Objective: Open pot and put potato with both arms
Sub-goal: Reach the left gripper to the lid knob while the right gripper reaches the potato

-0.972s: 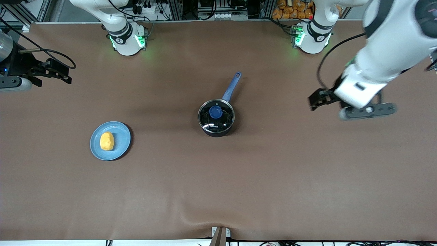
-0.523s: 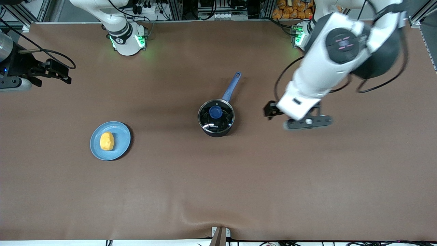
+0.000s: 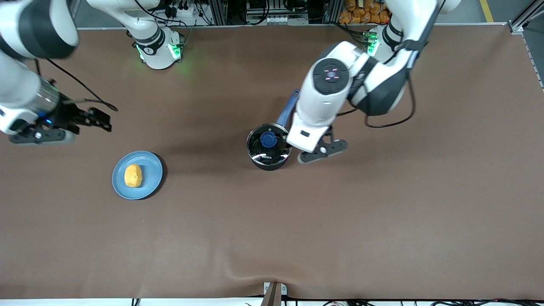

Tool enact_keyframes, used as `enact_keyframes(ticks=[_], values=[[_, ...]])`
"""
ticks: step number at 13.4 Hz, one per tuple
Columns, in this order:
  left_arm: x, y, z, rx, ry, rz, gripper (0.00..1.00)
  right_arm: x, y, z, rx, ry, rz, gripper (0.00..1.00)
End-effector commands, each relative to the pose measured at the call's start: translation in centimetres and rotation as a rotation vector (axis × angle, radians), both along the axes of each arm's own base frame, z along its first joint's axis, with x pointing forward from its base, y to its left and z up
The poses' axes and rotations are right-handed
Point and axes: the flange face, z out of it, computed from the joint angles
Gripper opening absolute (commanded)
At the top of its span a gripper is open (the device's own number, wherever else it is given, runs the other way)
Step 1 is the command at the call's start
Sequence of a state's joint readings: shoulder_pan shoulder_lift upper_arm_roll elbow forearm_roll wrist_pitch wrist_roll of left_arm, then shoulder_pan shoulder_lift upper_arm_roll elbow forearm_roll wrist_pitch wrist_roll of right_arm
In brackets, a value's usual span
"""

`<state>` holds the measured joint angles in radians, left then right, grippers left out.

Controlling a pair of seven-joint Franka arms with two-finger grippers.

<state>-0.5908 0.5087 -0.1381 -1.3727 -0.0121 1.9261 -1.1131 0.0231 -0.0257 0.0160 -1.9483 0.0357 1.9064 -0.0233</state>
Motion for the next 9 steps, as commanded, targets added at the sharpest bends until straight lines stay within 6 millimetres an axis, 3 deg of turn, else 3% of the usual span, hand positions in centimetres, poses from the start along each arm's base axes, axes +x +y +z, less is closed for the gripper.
enact_keyframes(ticks=[1, 3, 5, 7, 9], values=[[-1.8, -4.2, -3.3, 0.033, -0.033, 0.067, 1.00, -1.1, 0.0, -5.7, -0.010, -0.032, 0.004, 1.00], [-3.2, -6.7, -6.9, 0.056, -0.048, 0.118, 1.00, -0.7, 0.0, -10.0, -0.010, -0.037, 0.017, 1.00], [-3.5, -8.0, -9.4, 0.042, -0.063, 0.186, 1.00, -0.3, -0.4, -14.1, -0.012, -0.031, 0.013, 1.00], [-4.3, -8.9, -10.5, 0.049, -0.064, 0.175, 1.00, -0.1, -0.5, -17.3, -0.024, 0.002, 0.041, 1.00], [-5.1, -9.5, -11.5, 0.070, -0.071, 0.148, 1.00, 0.3, -1.9, -20.0, -0.054, 0.009, 0.067, 1.00]])
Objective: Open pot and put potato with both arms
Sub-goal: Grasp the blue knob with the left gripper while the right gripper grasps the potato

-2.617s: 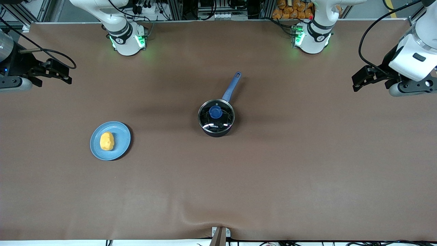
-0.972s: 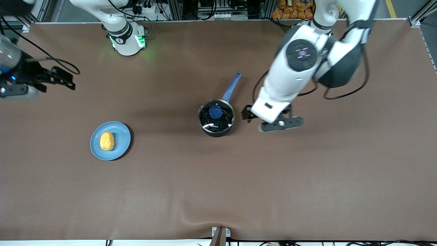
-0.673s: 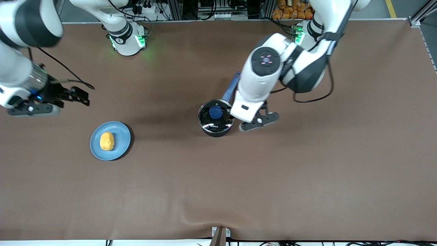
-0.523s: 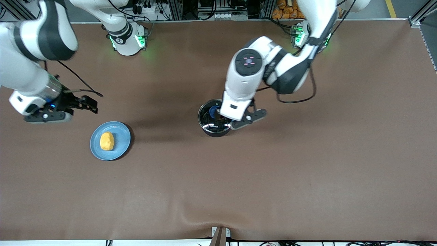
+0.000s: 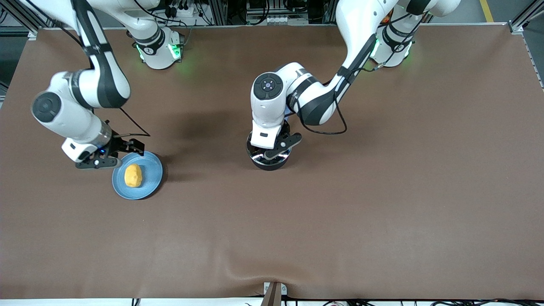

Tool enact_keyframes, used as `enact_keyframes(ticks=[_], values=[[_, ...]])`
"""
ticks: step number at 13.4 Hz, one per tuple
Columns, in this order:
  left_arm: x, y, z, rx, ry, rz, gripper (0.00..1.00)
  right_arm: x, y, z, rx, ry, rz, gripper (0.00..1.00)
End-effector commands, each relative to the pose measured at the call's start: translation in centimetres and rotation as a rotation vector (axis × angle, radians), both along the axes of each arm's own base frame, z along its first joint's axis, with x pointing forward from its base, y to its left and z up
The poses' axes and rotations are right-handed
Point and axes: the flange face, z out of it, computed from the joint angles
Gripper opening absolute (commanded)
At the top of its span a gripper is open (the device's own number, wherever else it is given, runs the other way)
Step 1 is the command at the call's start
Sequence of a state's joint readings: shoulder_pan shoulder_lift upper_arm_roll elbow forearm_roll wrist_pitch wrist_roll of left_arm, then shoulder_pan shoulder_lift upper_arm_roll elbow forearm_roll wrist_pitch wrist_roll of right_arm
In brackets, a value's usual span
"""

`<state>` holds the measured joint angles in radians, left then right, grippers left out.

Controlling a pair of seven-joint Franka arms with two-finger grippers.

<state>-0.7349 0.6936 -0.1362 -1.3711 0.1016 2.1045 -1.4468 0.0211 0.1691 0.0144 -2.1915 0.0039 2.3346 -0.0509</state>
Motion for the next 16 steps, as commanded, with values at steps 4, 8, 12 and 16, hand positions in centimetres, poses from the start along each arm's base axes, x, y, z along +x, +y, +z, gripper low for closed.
enact_keyframes(ticks=[4, 8, 12, 16], values=[[-1.2, -1.5, -0.5, 0.028, -0.031, -0.038, 1.00, 1.1, -4.1, -6.2, -0.025, -0.034, 0.078, 1.00], [-2.6, -1.4, -2.1, 0.071, -0.018, -0.116, 1.00, 1.2, -4.0, -8.4, -0.022, -0.036, 0.081, 1.00], [-2.6, -1.5, -1.6, 0.064, -0.022, -0.119, 0.96, 1.3, -3.8, -10.1, -0.020, -0.042, 0.084, 1.00], [-2.7, -1.4, -1.7, 0.070, -0.016, -0.122, 0.84, 1.6, -4.1, -11.0, -0.020, -0.062, 0.080, 1.00]])
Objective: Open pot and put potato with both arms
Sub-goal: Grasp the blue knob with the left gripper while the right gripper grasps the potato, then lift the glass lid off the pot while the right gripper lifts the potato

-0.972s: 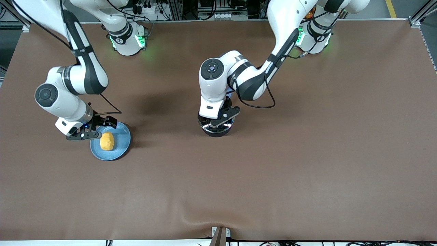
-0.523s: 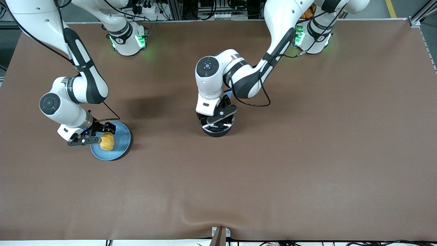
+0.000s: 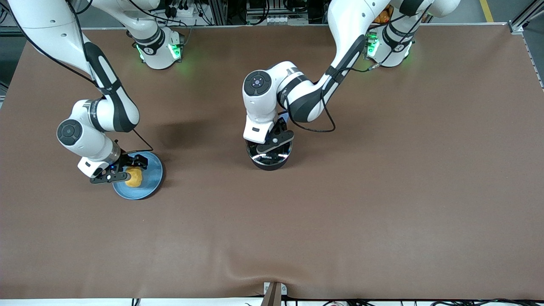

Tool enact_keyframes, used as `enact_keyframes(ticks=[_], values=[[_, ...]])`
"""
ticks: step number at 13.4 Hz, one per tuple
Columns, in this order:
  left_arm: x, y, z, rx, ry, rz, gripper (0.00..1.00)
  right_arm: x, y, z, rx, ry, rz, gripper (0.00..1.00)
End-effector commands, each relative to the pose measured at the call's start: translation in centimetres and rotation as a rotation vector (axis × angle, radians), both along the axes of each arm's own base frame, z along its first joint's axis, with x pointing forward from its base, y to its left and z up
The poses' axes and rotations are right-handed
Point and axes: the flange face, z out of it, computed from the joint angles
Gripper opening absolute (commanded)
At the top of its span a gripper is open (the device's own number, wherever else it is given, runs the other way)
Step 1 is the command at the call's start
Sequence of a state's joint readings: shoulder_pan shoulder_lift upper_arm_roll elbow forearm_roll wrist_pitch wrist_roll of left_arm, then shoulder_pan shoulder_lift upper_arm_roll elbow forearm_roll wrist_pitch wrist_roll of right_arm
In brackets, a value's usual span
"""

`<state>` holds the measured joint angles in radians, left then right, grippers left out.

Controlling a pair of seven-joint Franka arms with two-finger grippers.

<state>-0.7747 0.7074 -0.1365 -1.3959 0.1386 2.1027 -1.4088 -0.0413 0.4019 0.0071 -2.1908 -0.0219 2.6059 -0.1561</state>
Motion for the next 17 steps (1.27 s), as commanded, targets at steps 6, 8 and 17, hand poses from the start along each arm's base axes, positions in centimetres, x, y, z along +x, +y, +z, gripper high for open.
enact_keyframes(ticks=[6, 8, 17], values=[[0.1, 0.2, 0.7, 0.015, -0.013, -0.041, 0.28, 0.8, -0.5, -0.8, -0.008, -0.055, 0.019, 0.33], [0.1, 0.3, 1.4, 0.013, -0.015, -0.039, 0.00, 0.8, -0.4, 0.0, -0.008, -0.065, 0.022, 0.07], [0.9, 2.9, 10.2, 0.016, -0.036, -0.082, 0.00, -1.5, 0.6, 21.7, -0.016, -0.077, 0.011, 0.00]])
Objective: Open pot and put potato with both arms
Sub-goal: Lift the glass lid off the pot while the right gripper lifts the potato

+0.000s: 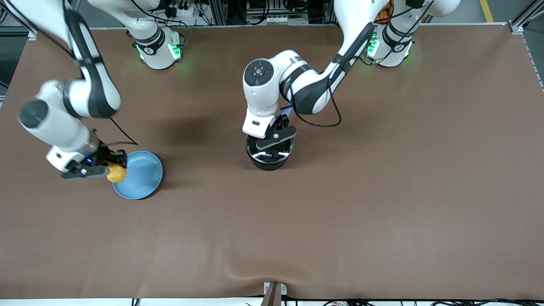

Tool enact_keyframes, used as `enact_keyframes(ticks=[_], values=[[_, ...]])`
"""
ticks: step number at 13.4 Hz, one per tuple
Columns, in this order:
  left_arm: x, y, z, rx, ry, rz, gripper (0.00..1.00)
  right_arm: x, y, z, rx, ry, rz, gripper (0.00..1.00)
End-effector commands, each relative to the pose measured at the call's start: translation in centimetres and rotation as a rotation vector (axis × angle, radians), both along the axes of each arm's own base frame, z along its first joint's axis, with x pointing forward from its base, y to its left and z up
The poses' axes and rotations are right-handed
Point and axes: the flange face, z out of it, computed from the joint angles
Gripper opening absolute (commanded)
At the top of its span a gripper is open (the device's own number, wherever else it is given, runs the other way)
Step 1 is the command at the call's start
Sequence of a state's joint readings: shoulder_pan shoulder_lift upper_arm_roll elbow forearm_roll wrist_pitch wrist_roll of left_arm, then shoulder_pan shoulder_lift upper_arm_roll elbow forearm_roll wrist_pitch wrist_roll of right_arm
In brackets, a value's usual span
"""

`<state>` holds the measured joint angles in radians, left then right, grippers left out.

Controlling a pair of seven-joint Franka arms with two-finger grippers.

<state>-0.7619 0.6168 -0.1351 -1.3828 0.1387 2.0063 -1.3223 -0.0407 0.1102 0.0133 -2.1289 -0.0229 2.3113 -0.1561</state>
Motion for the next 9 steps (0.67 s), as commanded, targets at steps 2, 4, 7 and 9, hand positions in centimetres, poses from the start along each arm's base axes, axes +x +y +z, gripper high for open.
enact_keyframes(ticks=[2, 4, 7, 9], values=[[1.4, 3.7, 7.1, 0.007, -0.034, -0.006, 0.00, -2.8, 0.9, 10.2, -0.006, 0.011, 0.012, 0.00], [2.9, 6.6, 10.6, 0.007, -0.050, -0.003, 0.00, -3.6, 0.7, 14.3, -0.005, 0.049, 0.004, 0.00], [5.5, 11.7, 15.0, -0.039, -0.043, -0.012, 0.00, -4.8, 0.8, 18.6, -0.007, 0.071, 0.006, 0.00], [7.0, 15.5, 17.1, -0.055, -0.022, -0.040, 0.00, -5.0, 2.6, 20.5, 0.004, 0.078, 0.017, 0.00]])
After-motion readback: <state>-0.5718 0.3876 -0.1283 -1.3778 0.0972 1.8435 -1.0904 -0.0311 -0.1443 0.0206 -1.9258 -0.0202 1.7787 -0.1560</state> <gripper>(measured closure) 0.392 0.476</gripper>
